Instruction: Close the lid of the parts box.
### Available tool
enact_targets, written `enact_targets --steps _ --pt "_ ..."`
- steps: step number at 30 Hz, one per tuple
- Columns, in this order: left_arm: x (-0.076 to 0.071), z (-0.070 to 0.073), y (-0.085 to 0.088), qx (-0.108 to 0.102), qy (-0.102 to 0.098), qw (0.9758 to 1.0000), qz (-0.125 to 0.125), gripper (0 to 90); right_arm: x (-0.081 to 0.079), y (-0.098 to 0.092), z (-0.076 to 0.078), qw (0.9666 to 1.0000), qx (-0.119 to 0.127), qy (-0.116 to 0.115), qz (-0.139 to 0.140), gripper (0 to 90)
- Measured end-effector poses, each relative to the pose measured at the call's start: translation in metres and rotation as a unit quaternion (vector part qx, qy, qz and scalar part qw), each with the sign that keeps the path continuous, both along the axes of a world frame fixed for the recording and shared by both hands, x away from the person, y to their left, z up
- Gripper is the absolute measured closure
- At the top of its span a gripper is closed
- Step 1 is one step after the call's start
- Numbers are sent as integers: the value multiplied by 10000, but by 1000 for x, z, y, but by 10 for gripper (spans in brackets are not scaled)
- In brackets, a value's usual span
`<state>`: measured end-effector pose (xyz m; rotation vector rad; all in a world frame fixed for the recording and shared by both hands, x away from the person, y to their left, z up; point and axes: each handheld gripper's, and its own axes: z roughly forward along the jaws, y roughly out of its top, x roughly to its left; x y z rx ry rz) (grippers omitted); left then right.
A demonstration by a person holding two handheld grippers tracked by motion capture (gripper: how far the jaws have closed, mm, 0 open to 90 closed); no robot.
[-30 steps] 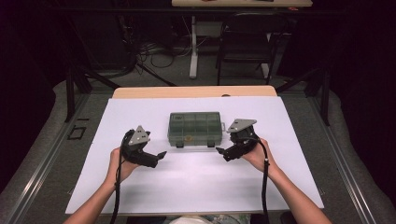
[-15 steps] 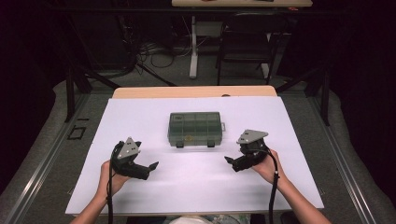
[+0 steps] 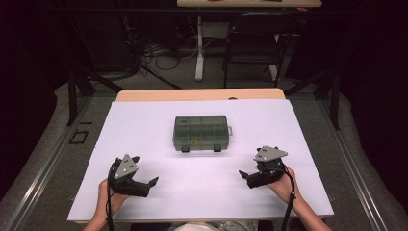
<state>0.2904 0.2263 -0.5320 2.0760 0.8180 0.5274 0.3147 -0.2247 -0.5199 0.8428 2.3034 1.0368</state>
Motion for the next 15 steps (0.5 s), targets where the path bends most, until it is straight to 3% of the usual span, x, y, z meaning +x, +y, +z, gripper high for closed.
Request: enact_targets --steps 8,15 --pt "-14 -13 -3 35 13 10000 7 4 -18 -8 -10 9999 -50 -37 -113 0" --pt "-14 -15 -3 126 19 9999 -40 3 -21 -9 -12 9997 -119 -58 -211 0"
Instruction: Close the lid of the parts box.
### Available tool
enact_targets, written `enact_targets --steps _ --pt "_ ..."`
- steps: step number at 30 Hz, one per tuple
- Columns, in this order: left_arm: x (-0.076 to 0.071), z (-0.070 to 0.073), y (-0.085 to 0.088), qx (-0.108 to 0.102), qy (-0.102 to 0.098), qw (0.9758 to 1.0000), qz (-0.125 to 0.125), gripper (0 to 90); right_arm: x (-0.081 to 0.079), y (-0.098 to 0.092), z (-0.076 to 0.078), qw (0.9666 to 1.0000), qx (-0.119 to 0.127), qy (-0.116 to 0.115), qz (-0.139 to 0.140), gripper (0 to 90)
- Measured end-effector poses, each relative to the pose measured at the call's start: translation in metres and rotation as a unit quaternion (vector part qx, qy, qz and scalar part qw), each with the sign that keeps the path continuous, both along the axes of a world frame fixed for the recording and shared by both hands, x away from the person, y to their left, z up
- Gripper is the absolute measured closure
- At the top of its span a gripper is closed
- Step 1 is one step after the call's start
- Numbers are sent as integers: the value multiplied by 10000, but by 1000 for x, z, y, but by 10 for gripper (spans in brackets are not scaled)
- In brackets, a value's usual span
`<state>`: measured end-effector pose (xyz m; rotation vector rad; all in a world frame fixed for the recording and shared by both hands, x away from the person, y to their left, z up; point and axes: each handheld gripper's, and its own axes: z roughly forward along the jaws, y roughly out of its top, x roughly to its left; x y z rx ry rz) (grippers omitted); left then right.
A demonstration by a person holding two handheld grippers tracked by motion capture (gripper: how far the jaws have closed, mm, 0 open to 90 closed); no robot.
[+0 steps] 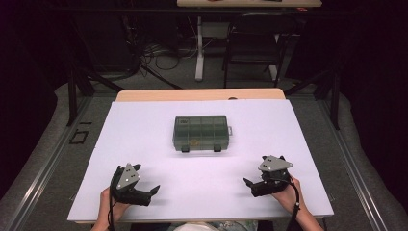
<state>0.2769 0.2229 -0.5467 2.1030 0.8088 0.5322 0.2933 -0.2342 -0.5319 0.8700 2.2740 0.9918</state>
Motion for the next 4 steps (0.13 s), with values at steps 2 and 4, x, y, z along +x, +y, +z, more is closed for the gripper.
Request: enact_targets --steps 2,4 --pt "1 0 0 10 -20 10000 -1 3 0 0 -1 10000 11 11 -13 0" --pt "1 1 1 26 -68 10000 13 3 0 0 0 10000 27 15 -13 0"
